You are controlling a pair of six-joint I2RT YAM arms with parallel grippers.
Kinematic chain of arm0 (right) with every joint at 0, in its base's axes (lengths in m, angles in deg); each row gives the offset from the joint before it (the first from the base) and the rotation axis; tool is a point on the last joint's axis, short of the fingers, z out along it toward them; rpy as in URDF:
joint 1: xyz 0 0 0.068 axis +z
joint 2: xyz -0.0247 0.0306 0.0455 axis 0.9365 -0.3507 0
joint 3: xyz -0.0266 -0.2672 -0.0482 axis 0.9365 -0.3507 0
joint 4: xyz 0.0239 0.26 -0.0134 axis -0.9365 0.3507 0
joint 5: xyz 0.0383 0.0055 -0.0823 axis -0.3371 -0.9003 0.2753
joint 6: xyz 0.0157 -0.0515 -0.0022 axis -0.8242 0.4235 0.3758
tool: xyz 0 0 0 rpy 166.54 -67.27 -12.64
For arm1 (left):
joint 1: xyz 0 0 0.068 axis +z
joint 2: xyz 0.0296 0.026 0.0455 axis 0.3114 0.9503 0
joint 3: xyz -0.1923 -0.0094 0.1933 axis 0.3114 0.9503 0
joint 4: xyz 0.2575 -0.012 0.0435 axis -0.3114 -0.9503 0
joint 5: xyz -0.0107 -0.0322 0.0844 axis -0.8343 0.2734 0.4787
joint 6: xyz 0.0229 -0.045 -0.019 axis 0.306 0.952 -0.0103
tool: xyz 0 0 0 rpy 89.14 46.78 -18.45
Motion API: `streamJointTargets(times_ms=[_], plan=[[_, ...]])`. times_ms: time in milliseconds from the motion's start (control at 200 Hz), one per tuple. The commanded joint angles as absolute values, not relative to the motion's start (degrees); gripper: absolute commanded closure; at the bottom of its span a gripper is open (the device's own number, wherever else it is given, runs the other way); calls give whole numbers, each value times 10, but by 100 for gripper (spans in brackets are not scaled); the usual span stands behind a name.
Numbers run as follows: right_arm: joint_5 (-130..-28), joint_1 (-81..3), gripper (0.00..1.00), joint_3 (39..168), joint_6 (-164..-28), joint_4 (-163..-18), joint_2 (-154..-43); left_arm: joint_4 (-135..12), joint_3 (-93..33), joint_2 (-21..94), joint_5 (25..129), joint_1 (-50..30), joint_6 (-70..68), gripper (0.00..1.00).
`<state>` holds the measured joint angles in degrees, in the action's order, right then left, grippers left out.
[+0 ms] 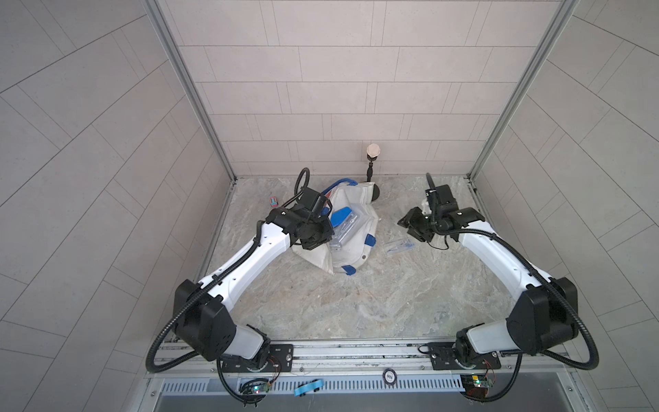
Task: Take out the compass set from the canvas bag
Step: Place the compass set at the center of the board, then pick up the compass set from the canvas bag.
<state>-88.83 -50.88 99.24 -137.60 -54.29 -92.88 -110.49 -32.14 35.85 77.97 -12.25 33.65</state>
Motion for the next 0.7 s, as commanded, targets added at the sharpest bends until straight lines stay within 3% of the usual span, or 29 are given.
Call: streamJointTargets(times_ms=[0,100,270,695], plan=[[-836,-419,58,1054,-1471,-522,-977,-1078,-339,346,779,-128,340,100],[-830,-365,62,1138,-1500,-536,-1055,-1073,-344,347,777,-131,340,100],[-839,-325,59,1268,-1504,-518,-1200,-1072,-346,342,780,-132,338,100],[-791,-350,48,1276,-1513,-534,-1311,-1072,-347,345,757,-131,327,100]])
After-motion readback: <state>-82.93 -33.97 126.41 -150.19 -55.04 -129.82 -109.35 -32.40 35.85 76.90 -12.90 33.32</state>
